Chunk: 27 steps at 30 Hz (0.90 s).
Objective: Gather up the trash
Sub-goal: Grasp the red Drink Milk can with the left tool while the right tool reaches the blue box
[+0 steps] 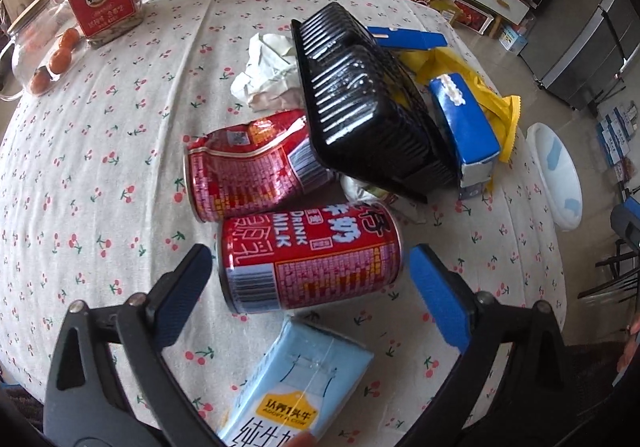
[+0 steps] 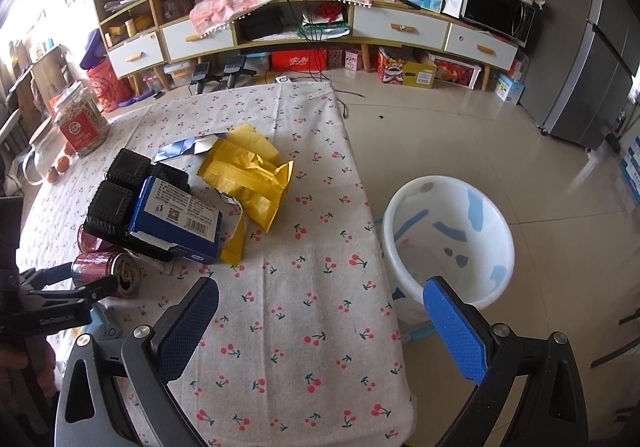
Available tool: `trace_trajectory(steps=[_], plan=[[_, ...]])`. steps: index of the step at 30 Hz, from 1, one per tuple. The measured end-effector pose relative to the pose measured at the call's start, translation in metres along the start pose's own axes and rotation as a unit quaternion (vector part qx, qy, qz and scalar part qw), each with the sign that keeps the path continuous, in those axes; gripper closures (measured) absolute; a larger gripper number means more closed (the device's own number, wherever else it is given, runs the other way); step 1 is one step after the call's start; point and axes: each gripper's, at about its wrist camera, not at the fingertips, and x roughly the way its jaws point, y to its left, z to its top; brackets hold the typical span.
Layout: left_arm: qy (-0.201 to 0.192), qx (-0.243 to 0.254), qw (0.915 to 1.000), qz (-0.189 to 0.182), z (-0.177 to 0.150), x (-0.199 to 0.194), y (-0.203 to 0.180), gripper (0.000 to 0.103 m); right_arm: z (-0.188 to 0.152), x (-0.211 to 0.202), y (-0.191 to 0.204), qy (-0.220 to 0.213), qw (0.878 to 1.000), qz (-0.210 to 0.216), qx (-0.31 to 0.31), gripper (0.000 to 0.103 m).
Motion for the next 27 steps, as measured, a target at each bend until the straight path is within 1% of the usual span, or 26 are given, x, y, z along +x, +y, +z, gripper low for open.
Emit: trace_trajectory(steps=[1, 4, 7, 11, 13, 20, 22, 25, 27], plan=[[0.0, -0.002, 1.0, -0.003, 0.001, 0.0, 0.002, 0.014, 0.001, 0.001, 0.001, 0.001, 1.0, 0.002, -0.001, 0.0], [-0.011, -0.006, 0.9999, -0.009, 0.0, -0.002, 0.007, 0.014, 0.005, 0.005, 0.006, 0.003, 1.0, 0.006, -0.005, 0.0], [-0.017, -0.015, 0.9993, -0.029, -0.005, -0.01, 0.02, 0.014, 0.009, 0.008, 0.016, 0.003, 1.0, 0.014, -0.013, 0.0], [-0.035, -0.031, 0.998, -0.042, -0.013, -0.023, 0.036, 0.014, 0.016, 0.017, 0.038, 0.01, 0.999, 0.039, -0.028, 0.0], [-0.049, -0.033, 0.9974, -0.041, -0.018, -0.032, 0.043, 0.014, 0.019, 0.023, 0.051, 0.018, 0.998, 0.052, -0.036, 0.0], [-0.092, -0.033, 0.9951, -0.018, -0.02, -0.052, 0.062, 0.014, 0.033, 0.044, 0.102, 0.044, 0.99, 0.106, -0.077, 0.0], [-0.098, -0.033, 0.9945, -0.014, -0.019, -0.055, 0.067, 0.014, 0.034, 0.052, 0.113, 0.054, 0.988, 0.112, -0.089, 0.0], [-0.099, -0.038, 0.9942, -0.017, -0.02, -0.055, 0.075, 0.014, 0.034, 0.062, 0.127, 0.066, 0.985, 0.119, -0.108, 0.007], [-0.097, -0.043, 0.9941, -0.022, -0.018, -0.054, 0.079, 0.014, 0.035, 0.068, 0.134, 0.067, 0.983, 0.125, -0.117, 0.007]])
